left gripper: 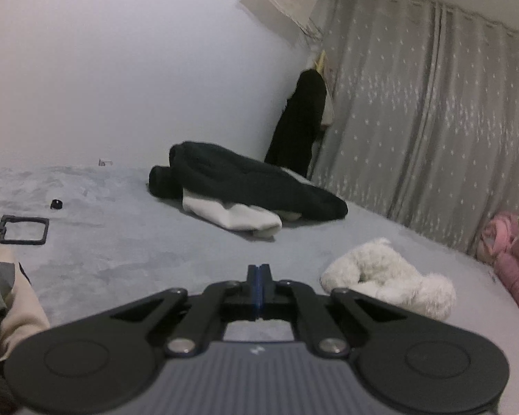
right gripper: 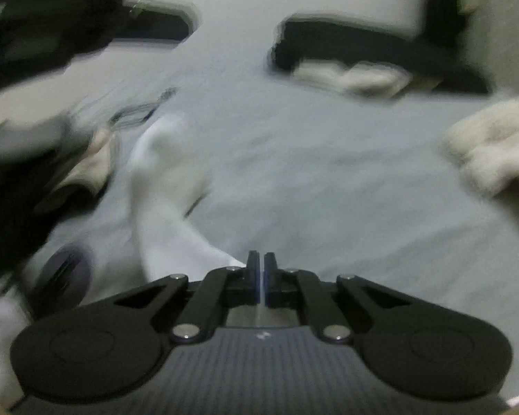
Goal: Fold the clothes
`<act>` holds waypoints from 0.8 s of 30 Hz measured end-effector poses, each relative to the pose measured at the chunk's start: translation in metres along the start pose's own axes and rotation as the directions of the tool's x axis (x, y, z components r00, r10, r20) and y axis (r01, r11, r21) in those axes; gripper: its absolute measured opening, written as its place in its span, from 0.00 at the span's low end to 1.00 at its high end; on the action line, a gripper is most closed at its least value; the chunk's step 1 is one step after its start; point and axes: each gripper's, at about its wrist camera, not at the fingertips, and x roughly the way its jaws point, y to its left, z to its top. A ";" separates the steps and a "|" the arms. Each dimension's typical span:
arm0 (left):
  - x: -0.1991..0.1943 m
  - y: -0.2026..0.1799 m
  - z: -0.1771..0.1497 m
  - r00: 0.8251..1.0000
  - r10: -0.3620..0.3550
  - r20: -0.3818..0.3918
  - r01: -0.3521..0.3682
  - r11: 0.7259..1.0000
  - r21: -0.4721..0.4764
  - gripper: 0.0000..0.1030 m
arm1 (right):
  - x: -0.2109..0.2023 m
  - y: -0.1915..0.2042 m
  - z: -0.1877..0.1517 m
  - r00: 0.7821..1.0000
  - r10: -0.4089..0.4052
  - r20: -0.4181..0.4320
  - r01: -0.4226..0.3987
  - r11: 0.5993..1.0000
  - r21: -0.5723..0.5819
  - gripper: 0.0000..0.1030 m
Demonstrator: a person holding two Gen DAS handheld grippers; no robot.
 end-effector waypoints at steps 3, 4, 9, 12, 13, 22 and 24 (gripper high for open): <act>-0.003 0.001 0.002 1.000 0.008 0.020 -0.008 1.000 -0.012 0.00 | -0.003 -0.011 0.011 0.994 -0.066 0.087 0.060 0.995 0.074 0.02; -0.003 0.001 0.002 1.000 0.012 0.021 -0.012 1.000 -0.015 0.00 | 0.001 -0.016 0.014 0.996 -0.047 0.081 0.039 0.995 0.095 0.02; 0.000 0.003 0.002 0.999 0.031 0.013 -0.030 0.999 -0.032 0.02 | 0.013 -0.036 0.023 0.998 -0.043 0.048 0.034 0.985 0.170 0.09; 0.005 0.000 0.000 1.000 0.016 -0.019 -0.016 0.999 -0.034 0.15 | -0.004 -0.050 0.024 0.996 -0.064 0.056 0.051 0.977 0.207 0.16; 0.007 -0.005 -0.002 0.999 -0.003 -0.037 0.002 1.000 -0.029 0.25 | -0.014 -0.054 0.022 0.995 -0.080 0.059 0.065 0.974 0.219 0.28; 0.034 -0.047 -0.028 0.983 0.070 -0.167 -0.046 0.989 0.141 0.57 | -0.081 -0.080 -0.022 0.986 -0.160 0.050 0.137 0.941 0.308 0.42; 0.029 -0.048 -0.026 0.985 0.076 -0.154 -0.055 0.989 0.137 0.59 | -0.079 -0.077 -0.025 0.993 -0.111 0.050 0.092 0.955 0.283 0.42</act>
